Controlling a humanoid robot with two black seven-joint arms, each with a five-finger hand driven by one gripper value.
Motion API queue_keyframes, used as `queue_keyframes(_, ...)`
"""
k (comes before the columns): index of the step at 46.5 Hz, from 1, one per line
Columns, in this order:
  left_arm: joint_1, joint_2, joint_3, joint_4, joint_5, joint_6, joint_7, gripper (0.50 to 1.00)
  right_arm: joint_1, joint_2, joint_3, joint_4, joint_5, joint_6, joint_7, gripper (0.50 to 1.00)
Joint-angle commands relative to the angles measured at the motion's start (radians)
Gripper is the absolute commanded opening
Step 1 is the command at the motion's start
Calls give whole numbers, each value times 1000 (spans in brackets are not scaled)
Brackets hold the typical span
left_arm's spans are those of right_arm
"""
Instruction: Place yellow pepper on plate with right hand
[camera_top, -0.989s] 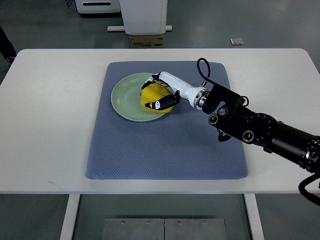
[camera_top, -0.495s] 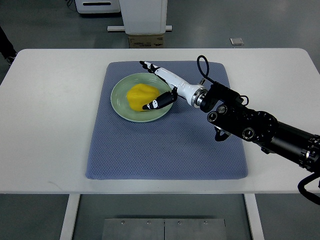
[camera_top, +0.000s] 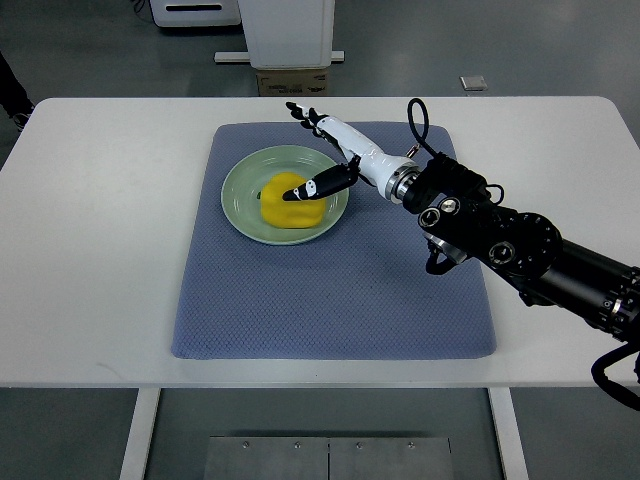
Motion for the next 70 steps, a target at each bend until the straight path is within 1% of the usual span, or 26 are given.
queue_keyframes(1,-1,0,0,0,0,1,0,1000,0,0,11,0,32,0,2,998)
queue_keyframes(8,0,0,0,-1,0,1,0,1000,-37,-3,74,2,86,0,0,998)
queue_keyframes(18,0,0,0,0,0,-1,0,1000,-83,-60,112,2,157,-2,2,998)
queue_keyframes(27,0,0,0,0,0,-1,0,1000,-109,-124,140,0,253,-8,17,998)
queue_keyframes(35,0,0,0,0,0,-1,0,1000,-157,-155,268,0,279,-8,9,998)
queue_keyframes(50,0,0,0,-1,0,1,0,1000,-247,-155,469,-2,279,-8,8,1000)
queue_keyframes(61,0,0,0,-1,0,1,0,1000,-282,-150,537,-12,279,-9,11,1000)
queue_keyframes(70,0,0,0,0,0,1,0,1000,-301,-127,624,-26,279,-8,12,1000)
